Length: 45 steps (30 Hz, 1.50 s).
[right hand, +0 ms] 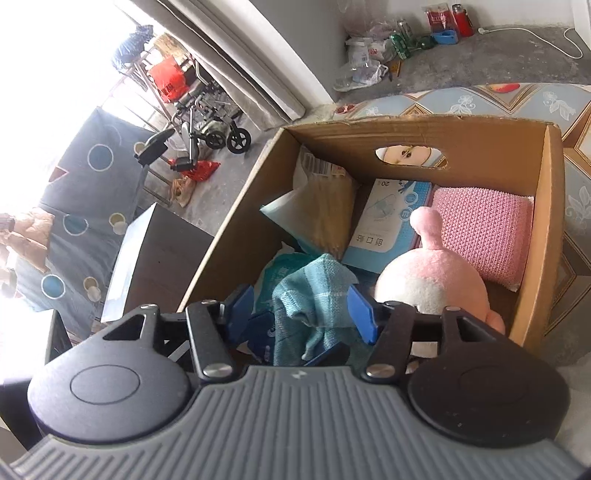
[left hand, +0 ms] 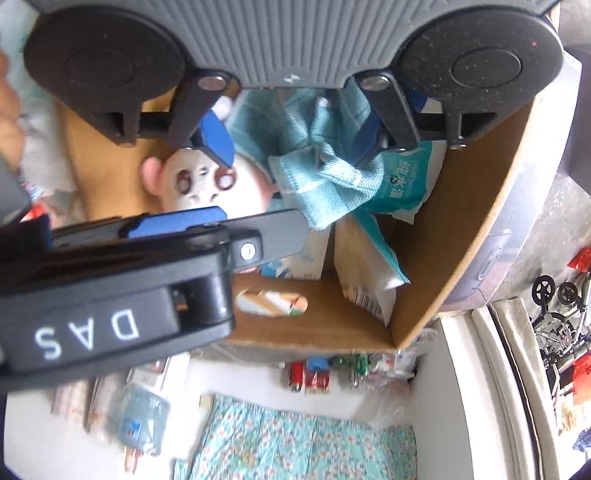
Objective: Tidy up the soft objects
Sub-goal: 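Move the right gripper back over the bed toward the white yogurt cup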
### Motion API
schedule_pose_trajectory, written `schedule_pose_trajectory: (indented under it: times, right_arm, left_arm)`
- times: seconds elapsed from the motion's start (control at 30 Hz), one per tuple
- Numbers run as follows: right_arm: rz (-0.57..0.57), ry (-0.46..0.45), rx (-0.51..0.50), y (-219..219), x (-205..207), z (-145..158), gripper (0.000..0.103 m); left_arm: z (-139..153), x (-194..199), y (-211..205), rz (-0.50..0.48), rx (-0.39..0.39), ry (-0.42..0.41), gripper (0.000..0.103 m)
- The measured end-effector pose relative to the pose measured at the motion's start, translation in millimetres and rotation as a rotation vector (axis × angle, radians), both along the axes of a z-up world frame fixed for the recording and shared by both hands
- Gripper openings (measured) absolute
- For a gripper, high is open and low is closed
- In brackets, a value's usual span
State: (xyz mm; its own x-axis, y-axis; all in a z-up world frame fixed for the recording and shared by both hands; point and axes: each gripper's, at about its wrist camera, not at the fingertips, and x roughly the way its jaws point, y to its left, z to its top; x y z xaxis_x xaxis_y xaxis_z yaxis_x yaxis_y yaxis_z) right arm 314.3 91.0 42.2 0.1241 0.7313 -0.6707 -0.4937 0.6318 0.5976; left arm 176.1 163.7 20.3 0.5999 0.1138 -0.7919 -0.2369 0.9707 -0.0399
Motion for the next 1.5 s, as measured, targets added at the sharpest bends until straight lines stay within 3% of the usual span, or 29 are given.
schedule_pose_trajectory:
  times: [0.37, 0.57, 0.73, 0.97, 1.07, 1.37, 1.5]
  right_arm:
    - [-0.107, -0.183, 0.15, -100.5, -66.7, 62.5, 0.073]
    - [-0.175, -0.267, 0.091, -188.8, -93.2, 80.3, 0.075]
    - [-0.29, -0.307, 0.001, -264.4, -93.2, 84.6, 0.076]
    - [-0.387, -0.262, -0.128, -329.6, -61.9, 46.0, 0.077]
    - [-0.385, -0.223, -0.173, -333.8, -39.1, 17.5, 0.076]
    - [-0.322, -0.221, -0.305, -309.8, 27.8, -48.0, 0.072]
    - [-0.294, -0.206, -0.341, -300.4, 47.4, -66.7, 0.066]
  left_arm:
    - [59.1, -55.8, -42.7, -0.021, -0.022, -0.231, 0.084]
    - [77.0, -71.7, -91.6, -0.122, -0.068, -0.316, 0.085]
    - [76.3, -61.2, -145.5, -0.234, -0.044, -0.337, 0.085]
    - [39.4, -21.5, -208.3, -0.347, -0.035, -0.308, 0.081]
    - [21.8, -4.4, -223.5, -0.362, -0.022, -0.283, 0.07]
    - [-2.4, 23.0, -216.1, -0.279, 0.024, -0.232, 0.054]
    - [-6.1, 30.0, -205.5, -0.23, 0.012, -0.208, 0.047]
